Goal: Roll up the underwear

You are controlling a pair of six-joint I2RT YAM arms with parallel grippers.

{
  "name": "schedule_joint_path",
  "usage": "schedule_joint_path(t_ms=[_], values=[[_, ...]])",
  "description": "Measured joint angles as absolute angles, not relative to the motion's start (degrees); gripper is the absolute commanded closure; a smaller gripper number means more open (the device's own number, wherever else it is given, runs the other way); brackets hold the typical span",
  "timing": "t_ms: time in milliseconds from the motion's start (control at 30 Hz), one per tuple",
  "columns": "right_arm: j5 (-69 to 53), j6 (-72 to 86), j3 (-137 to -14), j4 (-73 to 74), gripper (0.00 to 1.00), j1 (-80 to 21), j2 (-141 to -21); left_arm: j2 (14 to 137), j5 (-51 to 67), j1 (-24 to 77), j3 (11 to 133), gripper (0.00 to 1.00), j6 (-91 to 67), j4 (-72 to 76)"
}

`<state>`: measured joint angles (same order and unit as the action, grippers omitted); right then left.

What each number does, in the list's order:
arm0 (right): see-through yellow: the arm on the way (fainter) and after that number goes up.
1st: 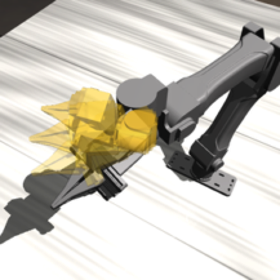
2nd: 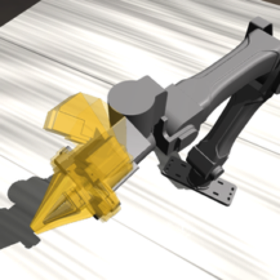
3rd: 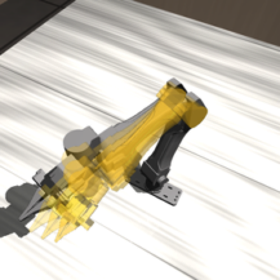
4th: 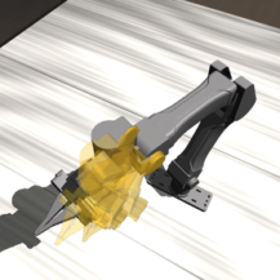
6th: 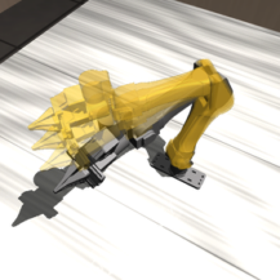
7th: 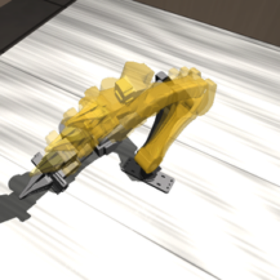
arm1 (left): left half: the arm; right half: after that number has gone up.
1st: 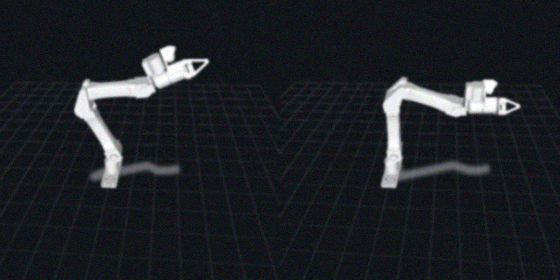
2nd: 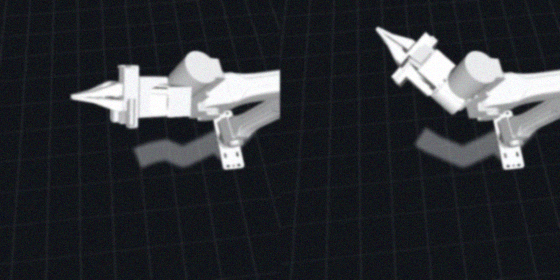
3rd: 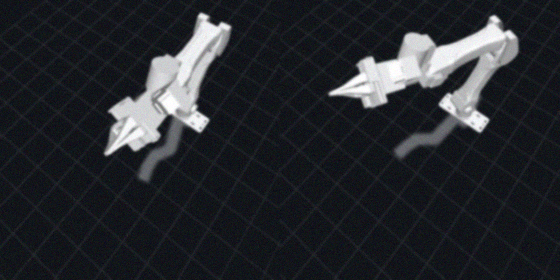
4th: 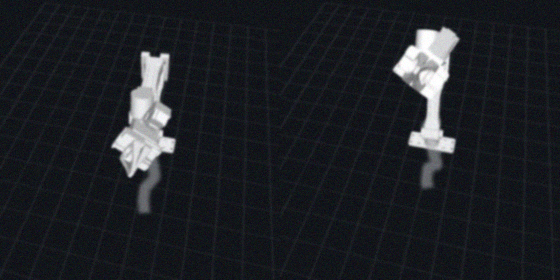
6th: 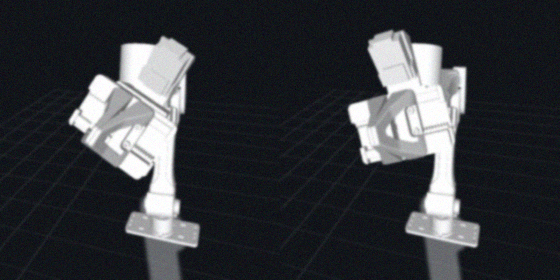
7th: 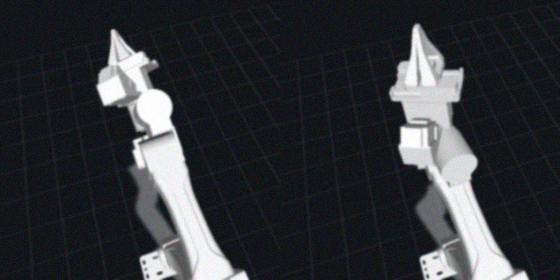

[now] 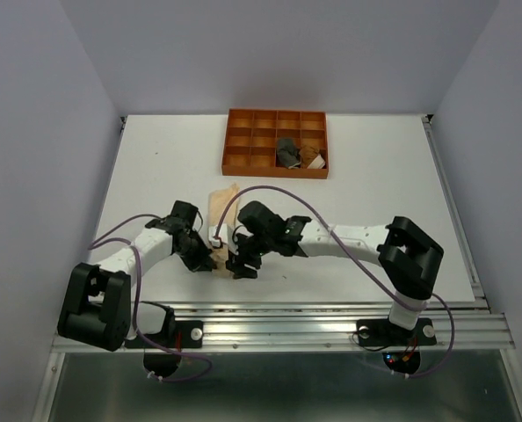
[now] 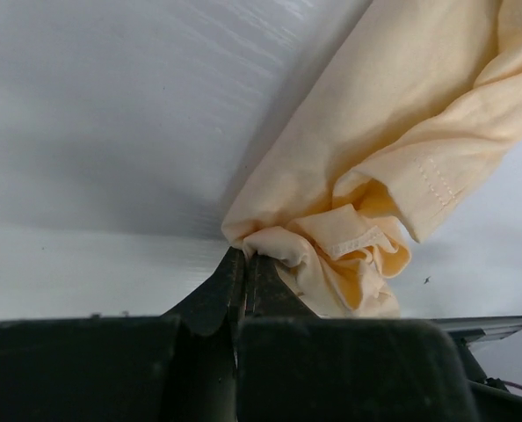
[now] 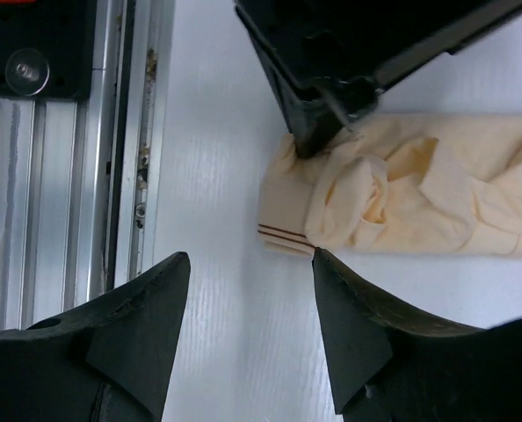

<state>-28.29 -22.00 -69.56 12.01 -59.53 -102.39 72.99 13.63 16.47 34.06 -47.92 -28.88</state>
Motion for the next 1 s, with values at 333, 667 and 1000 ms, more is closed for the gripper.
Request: schedule_joint_path(t_ms=[333,667,1000], values=[[-18.65,-26.48,-65.89,2.57,0.33,-66.46,-102.43,71.81,16.1,16.38,34.22,1.0,-50.33,-33.52],[-14.04,-26.39,-65.56,2.09,0.33,-67.94,-103.57,70.04,16.29,15.7,34.15,1.0,-52.88,-35.62],[-11.16,-23.97,-65.45,0.84,0.34,-69.1,-108.49,69.54,17.74,14.33,31.68,1.0,-54.59,-35.31]])
